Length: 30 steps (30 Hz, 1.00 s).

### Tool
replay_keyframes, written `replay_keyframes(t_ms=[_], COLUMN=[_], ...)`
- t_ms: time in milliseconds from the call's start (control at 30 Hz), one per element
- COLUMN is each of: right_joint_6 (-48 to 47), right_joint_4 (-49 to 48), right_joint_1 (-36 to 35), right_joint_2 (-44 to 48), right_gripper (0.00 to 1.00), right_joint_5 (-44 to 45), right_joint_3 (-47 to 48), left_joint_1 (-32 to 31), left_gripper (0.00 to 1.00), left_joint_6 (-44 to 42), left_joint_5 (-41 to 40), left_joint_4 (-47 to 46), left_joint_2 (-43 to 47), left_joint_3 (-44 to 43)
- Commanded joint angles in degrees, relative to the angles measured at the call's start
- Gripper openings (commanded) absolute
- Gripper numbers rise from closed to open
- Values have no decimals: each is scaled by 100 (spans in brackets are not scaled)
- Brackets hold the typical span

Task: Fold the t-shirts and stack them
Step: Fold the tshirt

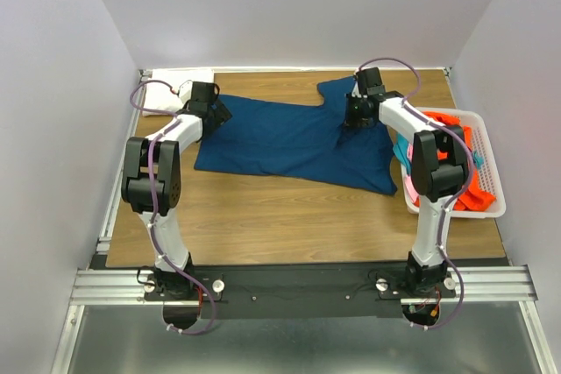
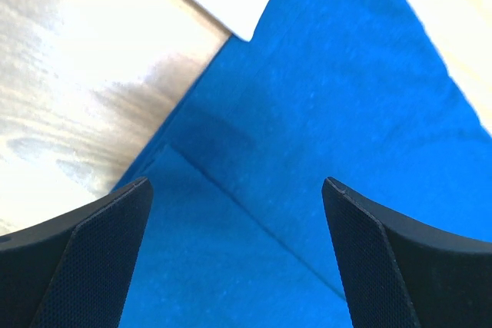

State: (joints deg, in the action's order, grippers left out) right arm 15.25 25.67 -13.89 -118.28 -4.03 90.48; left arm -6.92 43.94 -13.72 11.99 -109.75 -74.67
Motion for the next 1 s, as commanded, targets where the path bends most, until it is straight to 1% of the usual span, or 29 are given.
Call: replay_keyframes(t_ms=[0, 33, 67, 100, 133, 167, 300, 400, 467, 500, 567, 633, 700, 833, 967], right_joint_6=[-206, -232, -276, -303, -312, -329, -277, -215, -145, -162, -249, -364, -373, -320, -338], right_joint_4=[-18, -18, -27, -10, -1, -1, -9, -9, -27, -27, -18, -27, -18, -18, 43], right_joint_1=[-17, -26, -26, -17, -26, -26, -26, -26, -26, -43, -157, -367, -465, -553, -562], right_joint_2=[-379, -424, -441, -459, -442, -407, -12, 296, 367, 376, 297, 166, 43, -239, -810], right_gripper=[36, 47, 50, 66, 94, 100, 100, 100, 100, 100, 100, 100, 100, 100, 100], right_joint_5=[157, 79, -35, -219, -290, -378, -555, -633, -782, -1070, -1144, -760, -564, -37, 376], right_joint_3=[514, 611, 690, 821, 840, 857, 560, 138, -135, -205, -250, -110, 39, 505, 997], left_joint_1=[33, 33, 33, 33, 33, 24, -20, -99, -204, -266, -310, -328, -328, -328, -328], left_gripper=[98, 98, 98, 98, 98, 98, 98, 98, 98, 98, 98, 98, 98, 98, 98], left_joint_6=[-17, 0, 0, -9, -9, 0, 9, 9, 0, -17, -44, -61, -96, -167, -228], left_joint_5=[-193, -193, -193, -184, -167, -132, -52, 9, 62, 71, 149, 237, 255, 141, 45], left_joint_4=[14, 14, 14, 14, 14, 5, -56, -161, -206, -223, -241, -250, -258, -267, -206], left_joint_2=[7, 42, 59, 129, 165, 200, 428, 516, 499, 447, 324, 210, 174, 156, 174], left_joint_3=[-205, -197, -197, -179, -153, -127, 49, 190, 216, 199, 164, 181, 286, 576, 770])
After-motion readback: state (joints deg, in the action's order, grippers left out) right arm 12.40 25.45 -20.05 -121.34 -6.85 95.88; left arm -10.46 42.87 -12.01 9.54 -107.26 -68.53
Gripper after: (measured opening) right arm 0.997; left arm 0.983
